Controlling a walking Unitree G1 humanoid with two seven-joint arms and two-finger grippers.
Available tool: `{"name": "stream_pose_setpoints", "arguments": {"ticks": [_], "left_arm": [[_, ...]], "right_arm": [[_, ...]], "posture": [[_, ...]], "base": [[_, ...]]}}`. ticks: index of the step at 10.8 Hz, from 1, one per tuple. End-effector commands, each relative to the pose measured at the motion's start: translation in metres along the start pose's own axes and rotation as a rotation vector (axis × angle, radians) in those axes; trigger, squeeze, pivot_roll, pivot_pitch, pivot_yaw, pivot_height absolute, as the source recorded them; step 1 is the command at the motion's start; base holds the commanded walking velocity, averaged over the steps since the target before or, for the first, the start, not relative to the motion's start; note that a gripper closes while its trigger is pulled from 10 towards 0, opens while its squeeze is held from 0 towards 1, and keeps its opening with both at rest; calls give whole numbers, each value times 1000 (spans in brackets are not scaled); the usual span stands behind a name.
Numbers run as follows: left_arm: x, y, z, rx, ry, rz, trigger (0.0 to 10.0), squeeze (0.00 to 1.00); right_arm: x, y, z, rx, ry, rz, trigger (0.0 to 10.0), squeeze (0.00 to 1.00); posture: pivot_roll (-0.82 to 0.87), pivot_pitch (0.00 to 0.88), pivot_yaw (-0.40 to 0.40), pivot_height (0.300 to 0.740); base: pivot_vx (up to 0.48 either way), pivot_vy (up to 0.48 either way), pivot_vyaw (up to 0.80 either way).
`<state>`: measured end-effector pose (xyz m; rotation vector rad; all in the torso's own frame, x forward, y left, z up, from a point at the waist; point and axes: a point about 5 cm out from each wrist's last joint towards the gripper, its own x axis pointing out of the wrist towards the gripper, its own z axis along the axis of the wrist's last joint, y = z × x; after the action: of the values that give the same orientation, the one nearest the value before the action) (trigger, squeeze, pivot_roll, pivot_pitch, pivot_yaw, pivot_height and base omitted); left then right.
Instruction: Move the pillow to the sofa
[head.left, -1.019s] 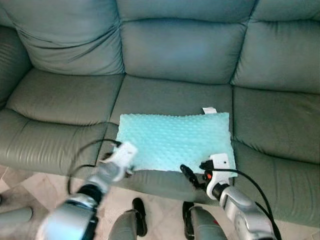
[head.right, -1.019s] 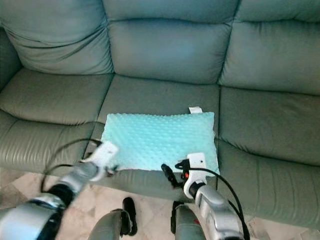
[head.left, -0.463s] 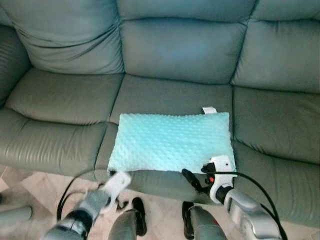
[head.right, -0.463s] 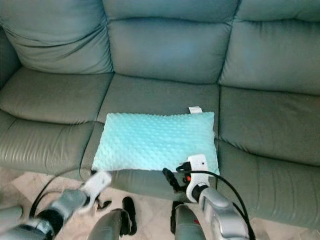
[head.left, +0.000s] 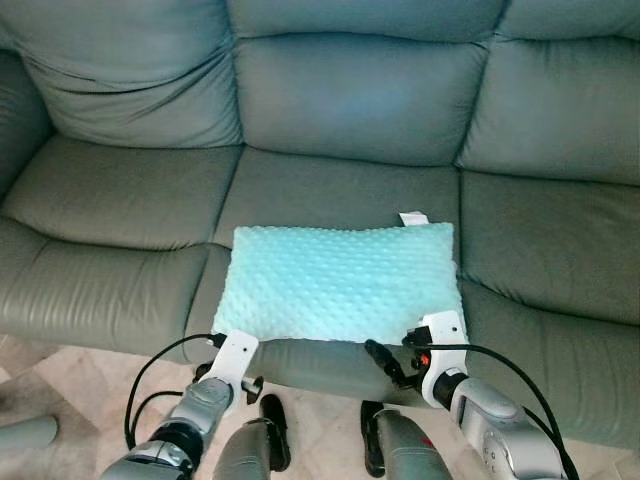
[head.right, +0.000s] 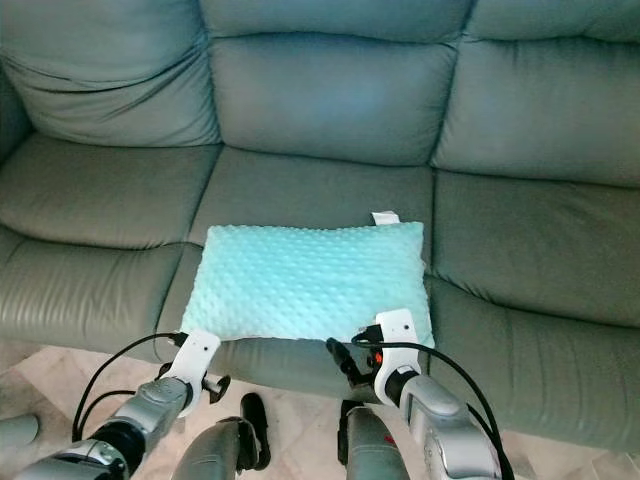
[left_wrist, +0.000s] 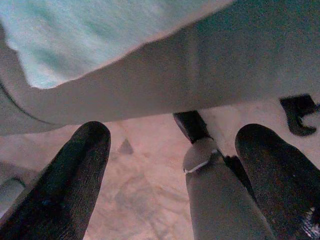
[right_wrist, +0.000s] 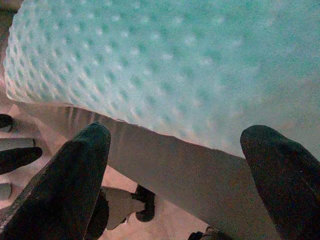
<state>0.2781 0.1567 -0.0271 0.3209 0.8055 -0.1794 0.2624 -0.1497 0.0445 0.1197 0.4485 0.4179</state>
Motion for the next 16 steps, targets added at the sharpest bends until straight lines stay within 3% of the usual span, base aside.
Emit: {"name": "stream_pose_setpoints", "arguments": {"ticks": [1,3,4,7,9,16], "left_arm": [[-1,0,-19,-31,65,22,10000,0],[-1,0,-21,-136,72,87,10000,0],[-1,1,-17,-143,61,103,10000,0],[2,-8,13,-199,-17,91,10000,0],[2,-14,36,-189,-66,73,10000,0],[-1,-9,80,-158,-167,109,10000,0]], "right_arm": [[-3,0,-7,16,17,-10,10000,0],[-3,-2,0,16,-10,-34,10000,0],[-3,-2,2,15,-17,-37,10000,0],[-3,-3,7,11,-41,-47,10000,0],[-5,-3,8,8,-47,-53,10000,0],[-8,-4,11,9,-67,-66,10000,0]], "posture": [[-198,385,77,740],[-214,384,76,740],[-217,384,75,740],[-235,387,69,740],[-245,385,67,740],[-262,390,68,740]], "base": [[0,0,0],[0,0,0],[0,0,0],[0,0,0],[0,0,0],[0,0,0]]}}
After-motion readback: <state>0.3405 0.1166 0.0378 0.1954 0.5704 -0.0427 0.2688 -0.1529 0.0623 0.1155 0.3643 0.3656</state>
